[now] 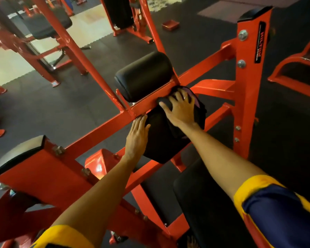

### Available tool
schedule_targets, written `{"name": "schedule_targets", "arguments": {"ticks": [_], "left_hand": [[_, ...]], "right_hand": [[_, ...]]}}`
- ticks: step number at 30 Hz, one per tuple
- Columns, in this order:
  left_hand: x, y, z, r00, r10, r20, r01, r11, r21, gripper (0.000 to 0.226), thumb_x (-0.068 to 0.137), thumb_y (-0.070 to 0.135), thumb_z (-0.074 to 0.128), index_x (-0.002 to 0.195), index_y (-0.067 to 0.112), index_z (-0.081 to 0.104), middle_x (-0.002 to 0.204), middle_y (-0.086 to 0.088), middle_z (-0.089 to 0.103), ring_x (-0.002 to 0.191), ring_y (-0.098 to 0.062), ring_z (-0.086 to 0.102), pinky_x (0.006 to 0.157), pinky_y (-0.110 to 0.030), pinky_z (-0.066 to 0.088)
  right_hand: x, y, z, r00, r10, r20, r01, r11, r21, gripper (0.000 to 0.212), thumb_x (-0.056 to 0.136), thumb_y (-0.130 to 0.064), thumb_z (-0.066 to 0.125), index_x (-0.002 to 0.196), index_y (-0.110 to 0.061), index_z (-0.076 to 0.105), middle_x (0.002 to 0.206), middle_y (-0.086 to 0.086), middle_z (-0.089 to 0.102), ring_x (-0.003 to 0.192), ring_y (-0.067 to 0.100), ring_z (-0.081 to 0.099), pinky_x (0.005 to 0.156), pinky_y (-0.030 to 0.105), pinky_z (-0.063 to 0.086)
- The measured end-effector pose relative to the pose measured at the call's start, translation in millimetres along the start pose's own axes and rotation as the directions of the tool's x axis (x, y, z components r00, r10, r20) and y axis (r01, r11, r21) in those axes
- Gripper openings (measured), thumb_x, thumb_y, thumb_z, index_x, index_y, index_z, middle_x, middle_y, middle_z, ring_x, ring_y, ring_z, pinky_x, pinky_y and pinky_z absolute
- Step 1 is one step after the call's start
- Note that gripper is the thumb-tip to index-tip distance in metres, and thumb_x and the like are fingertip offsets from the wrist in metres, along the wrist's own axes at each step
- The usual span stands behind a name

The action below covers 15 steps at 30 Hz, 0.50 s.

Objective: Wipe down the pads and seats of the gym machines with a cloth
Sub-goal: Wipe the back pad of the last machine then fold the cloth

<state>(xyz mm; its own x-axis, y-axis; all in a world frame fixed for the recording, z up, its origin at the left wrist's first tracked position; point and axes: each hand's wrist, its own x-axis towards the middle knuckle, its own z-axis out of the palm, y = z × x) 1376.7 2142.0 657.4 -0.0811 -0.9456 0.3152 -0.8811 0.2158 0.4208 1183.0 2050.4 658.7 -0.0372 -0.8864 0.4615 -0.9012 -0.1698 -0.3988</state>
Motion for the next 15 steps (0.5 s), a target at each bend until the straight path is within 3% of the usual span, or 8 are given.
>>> {"name": "schedule_targets", "arguments": {"ticks": [2,5,8,12,15], "left_hand": [[-6,1,1,0.998,-0.062,-0.002,0.062,0.996,-0.062,0.050,0.107,0.033,0.042,0.151,0.008,0.043,0.157,-0.011,0.041,0.148,-0.025,0.035,0.115,-0.039,0.036],[-12,4,-2,0.992,-0.122,0.017,0.123,0.974,-0.191,0.050,0.107,0.026,0.045,0.154,0.010,0.037,0.163,-0.007,0.032,0.152,-0.019,0.025,0.118,-0.037,0.031],[-16,10,-8,0.989,-0.142,0.035,0.147,0.962,-0.229,0.050,0.108,0.022,0.044,0.155,0.008,0.034,0.164,-0.008,0.029,0.153,-0.020,0.022,0.123,-0.037,0.027],[-16,12,-15,0.973,-0.219,0.075,0.231,0.933,-0.277,0.051,0.107,0.020,0.045,0.156,0.014,0.034,0.164,-0.004,0.030,0.151,-0.020,0.026,0.121,-0.035,0.026],[-17,17,-21,0.945,-0.297,0.136,0.326,0.836,-0.441,0.051,0.105,0.014,0.047,0.155,0.017,0.036,0.162,-0.003,0.035,0.149,-0.019,0.032,0.122,-0.036,0.027]], "right_hand": [[-13,-31,2,0.997,0.072,-0.024,-0.071,0.997,0.042,0.045,0.098,-0.062,0.045,0.105,-0.029,0.075,0.124,-0.001,0.066,0.134,0.029,0.047,0.109,0.057,0.028],[-39,-60,4,0.991,-0.124,-0.052,0.129,0.988,0.087,0.042,0.098,-0.061,0.046,0.102,-0.031,0.076,0.115,-0.008,0.070,0.126,0.023,0.053,0.105,0.053,0.031],[-32,-47,-2,0.975,-0.207,0.079,0.203,0.978,0.056,0.050,0.095,-0.068,0.042,0.114,-0.033,0.073,0.132,-0.006,0.063,0.135,0.025,0.045,0.108,0.057,0.029],[-20,-56,-6,0.967,0.064,0.246,-0.069,0.998,0.009,0.053,0.098,-0.070,0.036,0.129,-0.037,0.064,0.155,-0.003,0.043,0.151,0.038,0.016,0.116,0.067,0.014],[-38,-85,-3,0.968,0.095,0.231,-0.110,0.993,0.051,0.047,0.100,-0.065,0.040,0.125,-0.035,0.066,0.146,-0.006,0.051,0.151,0.035,0.018,0.113,0.065,0.015]]}}
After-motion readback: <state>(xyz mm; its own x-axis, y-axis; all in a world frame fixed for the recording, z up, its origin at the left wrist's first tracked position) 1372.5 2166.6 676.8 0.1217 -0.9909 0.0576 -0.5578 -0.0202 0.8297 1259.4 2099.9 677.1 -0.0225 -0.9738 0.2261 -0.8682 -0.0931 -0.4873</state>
